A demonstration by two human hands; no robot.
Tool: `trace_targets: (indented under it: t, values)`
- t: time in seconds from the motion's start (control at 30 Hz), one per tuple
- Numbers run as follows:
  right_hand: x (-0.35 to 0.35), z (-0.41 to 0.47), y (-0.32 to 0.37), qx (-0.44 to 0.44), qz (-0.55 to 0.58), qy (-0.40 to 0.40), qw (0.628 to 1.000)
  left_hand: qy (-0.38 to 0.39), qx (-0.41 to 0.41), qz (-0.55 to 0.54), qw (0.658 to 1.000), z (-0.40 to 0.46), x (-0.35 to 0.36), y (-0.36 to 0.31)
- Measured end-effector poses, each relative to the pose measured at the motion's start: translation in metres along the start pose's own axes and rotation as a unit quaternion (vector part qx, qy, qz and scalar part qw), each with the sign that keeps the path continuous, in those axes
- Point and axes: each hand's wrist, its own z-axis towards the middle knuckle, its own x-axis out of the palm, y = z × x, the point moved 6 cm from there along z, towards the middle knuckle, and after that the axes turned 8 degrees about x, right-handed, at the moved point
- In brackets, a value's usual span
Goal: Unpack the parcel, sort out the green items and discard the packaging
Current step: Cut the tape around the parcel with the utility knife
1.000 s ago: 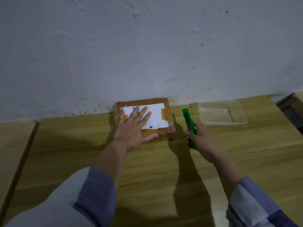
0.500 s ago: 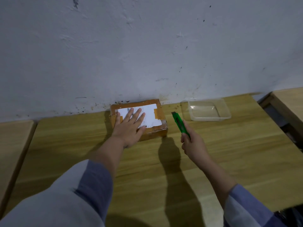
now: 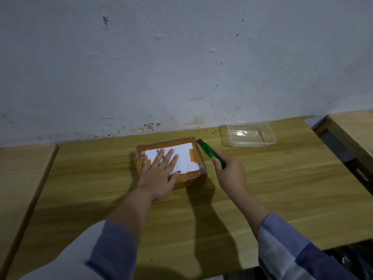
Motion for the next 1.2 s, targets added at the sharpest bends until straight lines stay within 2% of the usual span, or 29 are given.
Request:
trace_targets:
  t: [0.5, 0.57, 0.73, 0.83, 1.03, 1.2]
  values:
    - [0.012, 0.008, -0.002, 0.014, -0.02, 0.022, 0.999, -0.009, 0.0, -0.003, 1.0, 0.001, 0.001, 0.002]
    - [0.014, 0.011, -0.001, 0.02, -0.042, 0.038, 0.998, -0.01, 0.003, -0.004, 1.0, 0.001, 0.001, 0.001]
    - [0.021, 0.017, 0.016, 0.051, -0.086, 0.148, 0.984, -0.01, 0.004, 0.0, 1.0, 0.001, 0.002, 0.002]
    - [0.018, 0.02, 0.033, 0.052, -0.133, 0.182, 0.973, -0.012, 0.003, 0.002, 1.0, 0.001, 0.003, 0.002]
    - [0.029, 0.012, 0.046, -0.001, -0.295, 0.202, 0.934, -0.016, -0.014, -0.006, 1.0, 0.002, 0.003, 0.002]
    - [0.032, 0.0, 0.036, 0.007, -0.283, 0.185, 0.941, -0.014, -0.027, -0.003, 1.0, 0.002, 0.002, 0.001]
